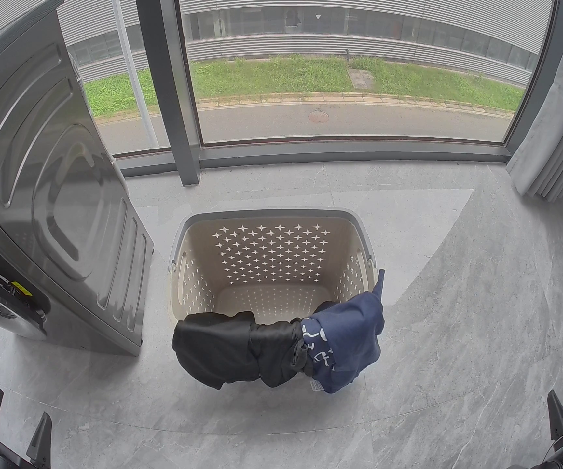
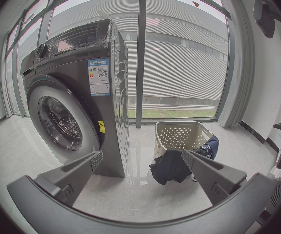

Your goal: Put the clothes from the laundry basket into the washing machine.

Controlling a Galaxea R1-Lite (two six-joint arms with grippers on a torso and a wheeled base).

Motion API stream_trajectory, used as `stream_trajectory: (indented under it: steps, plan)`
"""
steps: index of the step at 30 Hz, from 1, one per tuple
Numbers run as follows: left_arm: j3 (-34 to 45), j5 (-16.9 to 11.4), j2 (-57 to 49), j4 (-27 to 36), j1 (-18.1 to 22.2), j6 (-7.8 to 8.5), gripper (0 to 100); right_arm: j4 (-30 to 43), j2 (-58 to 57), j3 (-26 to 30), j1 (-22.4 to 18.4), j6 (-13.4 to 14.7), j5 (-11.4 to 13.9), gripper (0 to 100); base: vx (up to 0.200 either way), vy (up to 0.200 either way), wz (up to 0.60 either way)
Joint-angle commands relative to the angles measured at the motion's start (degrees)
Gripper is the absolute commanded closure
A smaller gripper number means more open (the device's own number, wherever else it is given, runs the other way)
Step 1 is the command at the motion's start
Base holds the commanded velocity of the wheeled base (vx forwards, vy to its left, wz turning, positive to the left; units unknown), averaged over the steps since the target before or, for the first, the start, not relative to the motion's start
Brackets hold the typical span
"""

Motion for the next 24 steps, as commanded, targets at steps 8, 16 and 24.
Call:
stream_trajectory:
  steps: [8,16,24]
  plan:
    - [1.0,0.1,-1.0,0.0,0.0,-0.02,0,0.0,-0.4,0.8,0.0,0.0,0.0,0,0.000,0.100,0.00]
    - [1.0,0.1,-1.0,0.0,0.0,-0.11,0,0.0,-0.4,0.8,0.0,0.0,0.0,0,0.000,0.200,0.00]
    - [1.0,0.1,-1.0,0.0,0.0,-0.02,0,0.0,-0.4,0.9,0.0,0.0,0.0,0,0.000,0.200,0.00]
